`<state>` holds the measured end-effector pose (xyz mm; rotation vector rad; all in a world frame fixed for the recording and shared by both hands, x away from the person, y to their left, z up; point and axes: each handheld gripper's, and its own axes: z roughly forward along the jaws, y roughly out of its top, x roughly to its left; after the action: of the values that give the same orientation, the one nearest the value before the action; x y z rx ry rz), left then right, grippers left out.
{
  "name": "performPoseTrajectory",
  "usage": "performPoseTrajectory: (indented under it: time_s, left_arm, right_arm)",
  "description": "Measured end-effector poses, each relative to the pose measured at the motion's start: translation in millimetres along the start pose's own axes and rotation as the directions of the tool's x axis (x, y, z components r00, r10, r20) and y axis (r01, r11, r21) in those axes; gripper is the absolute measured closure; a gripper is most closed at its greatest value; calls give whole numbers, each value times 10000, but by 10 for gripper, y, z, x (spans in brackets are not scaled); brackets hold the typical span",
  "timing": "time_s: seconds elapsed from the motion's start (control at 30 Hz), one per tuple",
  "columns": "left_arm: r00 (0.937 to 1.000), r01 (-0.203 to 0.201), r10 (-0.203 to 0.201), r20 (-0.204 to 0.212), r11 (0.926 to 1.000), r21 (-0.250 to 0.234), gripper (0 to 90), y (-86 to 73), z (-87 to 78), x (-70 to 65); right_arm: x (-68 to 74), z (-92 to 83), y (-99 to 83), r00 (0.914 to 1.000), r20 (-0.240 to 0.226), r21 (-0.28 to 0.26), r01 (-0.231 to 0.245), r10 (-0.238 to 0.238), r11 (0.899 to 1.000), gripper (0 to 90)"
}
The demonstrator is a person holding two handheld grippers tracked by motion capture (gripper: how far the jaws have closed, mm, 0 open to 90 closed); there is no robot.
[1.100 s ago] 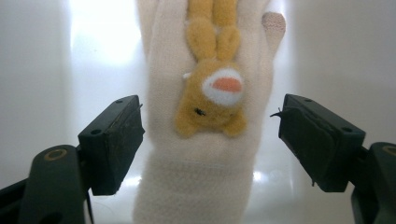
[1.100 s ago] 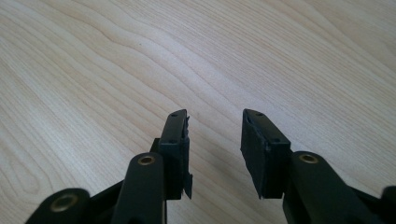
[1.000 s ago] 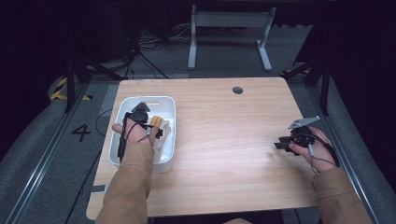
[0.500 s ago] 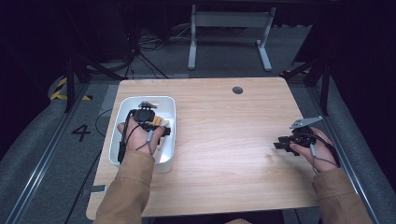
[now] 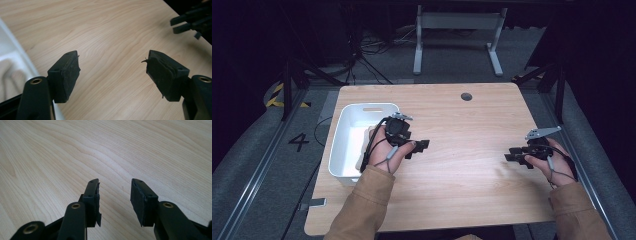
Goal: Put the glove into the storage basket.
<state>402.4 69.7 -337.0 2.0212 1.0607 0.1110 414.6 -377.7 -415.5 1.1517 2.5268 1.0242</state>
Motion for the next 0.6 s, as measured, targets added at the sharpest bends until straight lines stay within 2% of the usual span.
performPoseTrajectory:
  time_s: [0.07, 0.13, 0.23, 0.3, 0.4, 0.43, 0.47, 0.53, 0.6]
  left_arm:
    - [9981, -510, 514, 334, 9986, -146, 282, 4, 36, -19]
    - [9929, -1011, 1031, 594, 9942, -356, 281, -18, 80, -35]
    - [9882, -1184, 1227, 921, 9916, -514, 279, -63, 136, -35]
    - [9847, -1410, 1452, 966, 9888, -488, 277, -105, 173, -47]
    - [9739, -1735, 1800, 1383, 9831, -577, 274, -169, 195, -63]
    - [9708, -1720, 1796, 1589, 9832, -606, 274, -183, 205, -67]
    - [9679, -1792, 1860, 1692, 9823, -547, 274, -187, 219, -72]
    - [9584, -2189, 2226, 1785, 9749, -406, 269, -202, 243, -101]
    - [9534, -2282, 2311, 1938, 9729, -374, 260, -223, 259, -120]
  right_arm:
    - [-9, -15, -11, 10000, -81, -111, 39, -39, 9999, 589]
    - [-15, -37, -22, 9998, -192, -248, 67, -71, 9997, 587]
    - [-35, -52, -35, 9996, -259, -394, 71, -82, 9992, 586]
    - [-48, -57, -45, 9997, -251, -383, 19, -29, 9993, 582]
    - [-55, -61, -61, 9998, -189, -440, 96, -104, 9990, 568]
    - [-57, -71, -71, 9997, -198, -493, 127, -137, 9987, 568]
    - [-62, -86, -84, 9998, -197, -567, 60, -72, 9984, 568]
    - [-67, -115, -112, 9996, -287, -721, -97, 77, 9973, 568]
    - [-71, -120, -132, 9994, -318, -784, -189, 165, 9967, 565]
